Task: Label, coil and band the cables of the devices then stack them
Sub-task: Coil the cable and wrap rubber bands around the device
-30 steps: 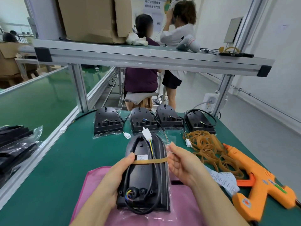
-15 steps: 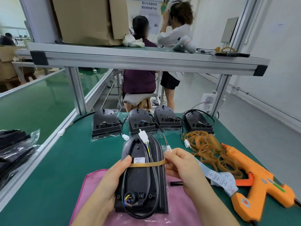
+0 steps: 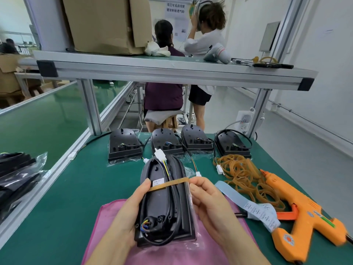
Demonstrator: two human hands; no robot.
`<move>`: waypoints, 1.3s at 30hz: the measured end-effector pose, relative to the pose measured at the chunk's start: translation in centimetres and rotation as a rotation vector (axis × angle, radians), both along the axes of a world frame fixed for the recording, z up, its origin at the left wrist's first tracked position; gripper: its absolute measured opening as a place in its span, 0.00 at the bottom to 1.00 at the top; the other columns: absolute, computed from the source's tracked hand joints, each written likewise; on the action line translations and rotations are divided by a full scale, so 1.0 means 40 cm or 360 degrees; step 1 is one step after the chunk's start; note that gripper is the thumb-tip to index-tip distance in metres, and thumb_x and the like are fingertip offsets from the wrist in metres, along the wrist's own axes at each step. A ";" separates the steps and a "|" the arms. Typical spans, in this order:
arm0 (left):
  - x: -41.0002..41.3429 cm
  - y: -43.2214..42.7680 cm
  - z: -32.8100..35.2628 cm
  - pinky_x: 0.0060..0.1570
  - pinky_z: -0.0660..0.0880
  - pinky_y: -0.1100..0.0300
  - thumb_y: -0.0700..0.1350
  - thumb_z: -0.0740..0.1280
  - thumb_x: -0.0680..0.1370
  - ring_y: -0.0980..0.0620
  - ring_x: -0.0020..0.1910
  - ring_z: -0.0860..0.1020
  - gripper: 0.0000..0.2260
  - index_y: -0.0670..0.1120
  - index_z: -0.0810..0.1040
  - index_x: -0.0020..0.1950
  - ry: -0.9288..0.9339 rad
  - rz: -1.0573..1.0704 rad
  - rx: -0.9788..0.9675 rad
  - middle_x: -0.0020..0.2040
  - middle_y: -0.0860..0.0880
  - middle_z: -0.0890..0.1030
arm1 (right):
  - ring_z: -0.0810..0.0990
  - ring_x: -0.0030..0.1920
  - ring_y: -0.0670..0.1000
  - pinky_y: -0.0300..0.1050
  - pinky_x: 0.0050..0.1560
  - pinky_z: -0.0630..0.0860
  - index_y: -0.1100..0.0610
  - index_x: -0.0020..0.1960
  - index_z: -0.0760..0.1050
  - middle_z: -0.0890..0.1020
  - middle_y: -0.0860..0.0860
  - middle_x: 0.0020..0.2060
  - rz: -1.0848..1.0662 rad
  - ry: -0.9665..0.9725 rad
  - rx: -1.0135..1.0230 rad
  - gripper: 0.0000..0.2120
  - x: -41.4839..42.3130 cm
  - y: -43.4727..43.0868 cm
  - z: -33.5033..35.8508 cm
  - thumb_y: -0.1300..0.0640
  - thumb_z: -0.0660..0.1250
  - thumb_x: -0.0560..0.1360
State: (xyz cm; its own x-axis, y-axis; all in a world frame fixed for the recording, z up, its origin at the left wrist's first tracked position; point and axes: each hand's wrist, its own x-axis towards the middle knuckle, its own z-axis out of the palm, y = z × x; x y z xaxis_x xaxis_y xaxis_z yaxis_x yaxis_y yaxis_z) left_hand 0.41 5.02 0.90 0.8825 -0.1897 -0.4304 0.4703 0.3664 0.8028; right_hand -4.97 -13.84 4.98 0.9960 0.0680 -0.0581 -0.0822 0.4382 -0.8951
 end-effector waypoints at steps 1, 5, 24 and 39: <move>-0.001 -0.003 0.006 0.66 0.70 0.42 0.51 0.67 0.78 0.37 0.59 0.79 0.18 0.39 0.82 0.58 0.0017 -0.0008 -0.0019 0.56 0.36 0.82 | 0.80 0.38 0.48 0.41 0.40 0.79 0.60 0.48 0.76 0.81 0.54 0.40 -0.0008 -0.0013 0.0006 0.11 0.002 0.001 -0.004 0.57 0.71 0.68; -0.014 -0.007 0.002 0.64 0.72 0.40 0.51 0.65 0.79 0.37 0.60 0.79 0.19 0.39 0.78 0.63 -0.0004 0.0034 -0.0027 0.60 0.36 0.81 | 0.80 0.41 0.48 0.43 0.44 0.78 0.60 0.52 0.75 0.82 0.53 0.44 -0.0064 -0.0065 -0.0042 0.14 0.008 0.004 -0.013 0.56 0.71 0.68; -0.015 -0.046 0.089 0.51 0.80 0.46 0.54 0.73 0.71 0.40 0.40 0.84 0.15 0.41 0.87 0.40 0.0074 -0.0152 0.0018 0.48 0.37 0.85 | 0.79 0.44 0.55 0.54 0.51 0.75 0.53 0.48 0.76 0.81 0.54 0.44 -0.0176 -0.0108 -0.0116 0.06 0.014 -0.032 -0.055 0.60 0.69 0.71; 0.015 -0.031 0.105 0.44 0.81 0.54 0.55 0.74 0.71 0.46 0.44 0.85 0.15 0.46 0.82 0.49 -0.0496 -0.0305 0.0539 0.45 0.45 0.86 | 0.73 0.31 0.52 0.43 0.32 0.72 0.58 0.52 0.74 0.74 0.54 0.33 -0.0198 0.0191 -0.0163 0.13 0.019 -0.028 -0.064 0.48 0.65 0.75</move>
